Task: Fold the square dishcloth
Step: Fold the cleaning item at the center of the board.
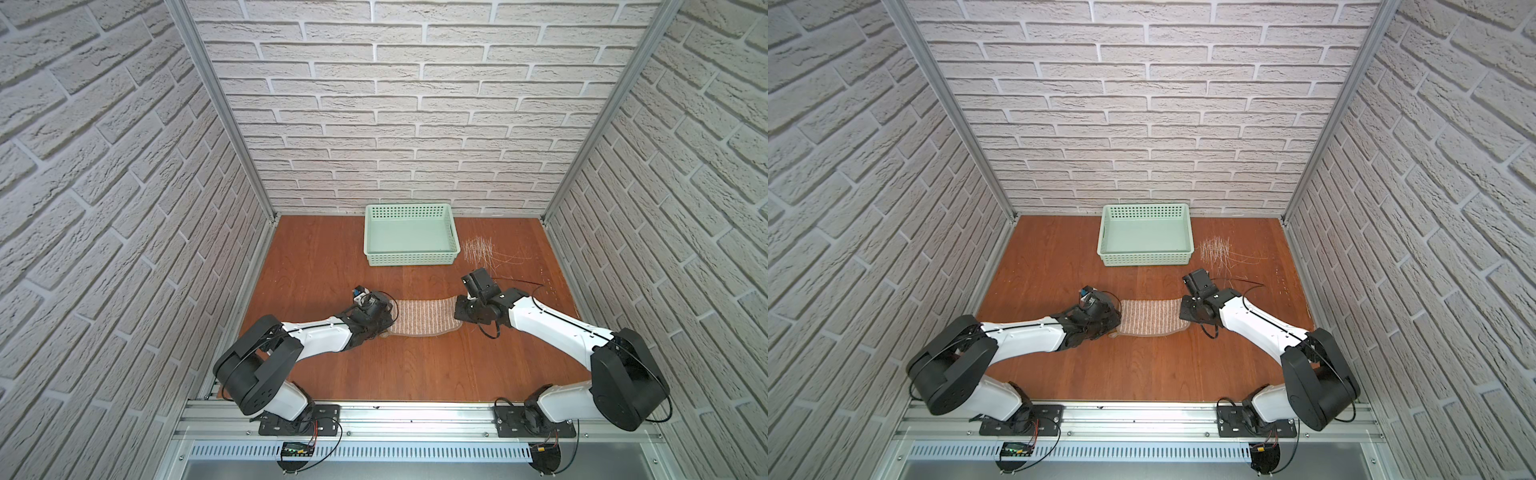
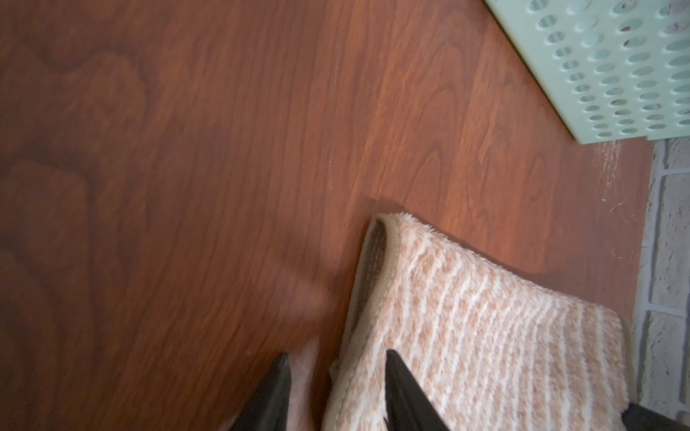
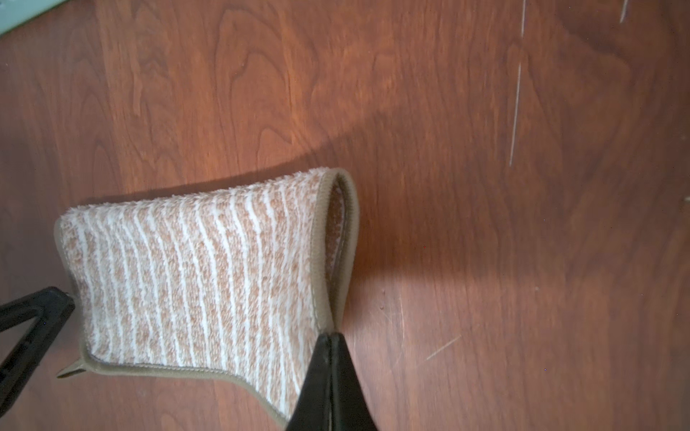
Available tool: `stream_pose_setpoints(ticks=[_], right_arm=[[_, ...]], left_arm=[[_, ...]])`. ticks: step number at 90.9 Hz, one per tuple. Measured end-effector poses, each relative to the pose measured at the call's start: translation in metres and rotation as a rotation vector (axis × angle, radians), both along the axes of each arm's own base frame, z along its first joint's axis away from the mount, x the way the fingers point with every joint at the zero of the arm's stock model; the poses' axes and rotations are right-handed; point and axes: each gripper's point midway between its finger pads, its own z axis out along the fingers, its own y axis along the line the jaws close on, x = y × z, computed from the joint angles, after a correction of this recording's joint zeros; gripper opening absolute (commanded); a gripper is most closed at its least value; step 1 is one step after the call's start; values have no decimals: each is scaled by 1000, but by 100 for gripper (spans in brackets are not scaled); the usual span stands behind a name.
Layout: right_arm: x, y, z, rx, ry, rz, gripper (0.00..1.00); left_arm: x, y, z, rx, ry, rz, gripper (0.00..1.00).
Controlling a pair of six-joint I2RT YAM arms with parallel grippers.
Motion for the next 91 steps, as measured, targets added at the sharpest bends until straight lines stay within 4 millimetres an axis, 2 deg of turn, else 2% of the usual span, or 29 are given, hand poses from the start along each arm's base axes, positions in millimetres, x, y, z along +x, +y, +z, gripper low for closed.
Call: stream_pose_setpoints(ticks=[24,52,91], right_arm=[[-5,44,12,-106,-5,124,3],[-9,95,-5,-138,35,219,3],[-7,134,-18,-74,86,236,3]], left_arm=[[1,5,-2,-66,1,48,32],[-1,5,-5,-97,8,53,23],[-2,0,-7,-154,-3,56,14]])
